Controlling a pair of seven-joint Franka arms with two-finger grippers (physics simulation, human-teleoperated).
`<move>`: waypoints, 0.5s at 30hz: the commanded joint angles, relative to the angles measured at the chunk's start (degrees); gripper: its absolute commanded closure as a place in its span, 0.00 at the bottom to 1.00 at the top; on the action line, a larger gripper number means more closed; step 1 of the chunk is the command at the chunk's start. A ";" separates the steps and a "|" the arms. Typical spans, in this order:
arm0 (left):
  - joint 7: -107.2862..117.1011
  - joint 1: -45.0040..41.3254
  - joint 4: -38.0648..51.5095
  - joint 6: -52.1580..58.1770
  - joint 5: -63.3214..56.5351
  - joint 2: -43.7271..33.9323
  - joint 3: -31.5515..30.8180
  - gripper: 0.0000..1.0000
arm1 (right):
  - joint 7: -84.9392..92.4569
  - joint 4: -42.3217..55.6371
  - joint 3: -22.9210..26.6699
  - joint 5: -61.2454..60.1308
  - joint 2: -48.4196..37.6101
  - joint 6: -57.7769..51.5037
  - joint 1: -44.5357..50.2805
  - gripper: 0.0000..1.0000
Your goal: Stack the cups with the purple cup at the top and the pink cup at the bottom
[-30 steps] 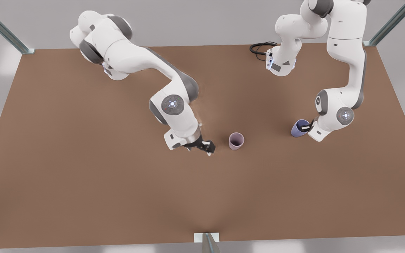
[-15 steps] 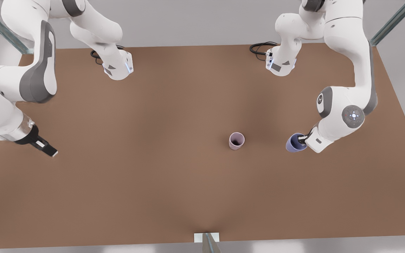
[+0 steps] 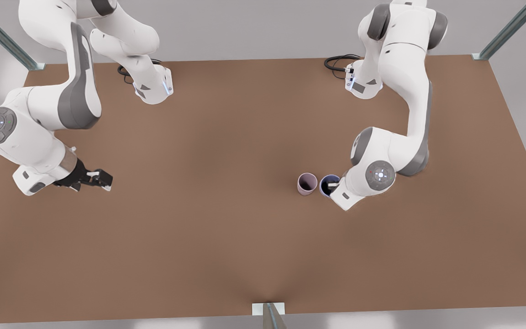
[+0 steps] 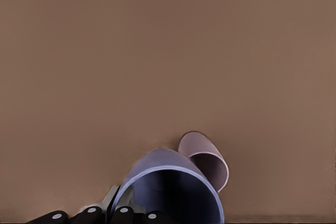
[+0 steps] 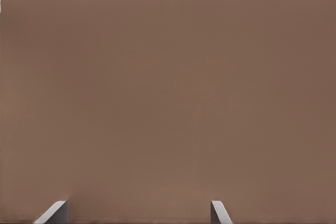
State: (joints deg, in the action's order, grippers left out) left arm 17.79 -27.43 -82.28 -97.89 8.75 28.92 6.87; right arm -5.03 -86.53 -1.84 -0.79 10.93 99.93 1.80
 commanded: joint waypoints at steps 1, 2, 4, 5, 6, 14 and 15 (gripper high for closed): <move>12.36 -1.40 -3.06 -5.12 1.35 -1.41 -0.01 0.79 | 1.25 0.05 0.00 -1.67 -0.03 -2.90 0.05 0.00; 12.36 -1.58 -3.07 -5.29 1.44 -1.68 -0.71 0.79 | 0.98 -0.04 0.00 -2.37 -0.03 -2.90 -0.04 0.00; 17.10 -2.46 -3.07 -8.98 1.62 -1.50 -2.38 0.79 | 2.82 0.05 0.00 -2.20 -0.12 -2.55 0.14 0.00; 17.90 -2.55 -3.07 -9.69 1.53 -1.41 -2.65 0.79 | 13.45 0.14 -0.27 -0.88 -0.21 -1.67 0.75 0.00; 17.46 -2.55 -3.33 -9.60 1.44 -0.98 -2.65 0.79 | 22.06 0.22 -0.18 0.61 -0.12 -0.89 1.63 0.00; 17.37 -3.16 -8.86 -12.24 1.88 -0.71 -2.65 0.79 | 23.66 0.31 -0.53 1.23 0.05 0.96 1.54 0.00; 17.37 -3.16 -9.04 -12.24 1.88 -0.71 -2.65 0.79 | 17.52 0.31 -0.53 1.06 -0.03 0.44 1.54 0.00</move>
State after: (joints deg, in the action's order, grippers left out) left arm 27.41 -30.58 -91.13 -108.46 10.39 28.30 4.22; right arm 5.61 -86.25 -2.37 0.36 11.01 100.29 3.32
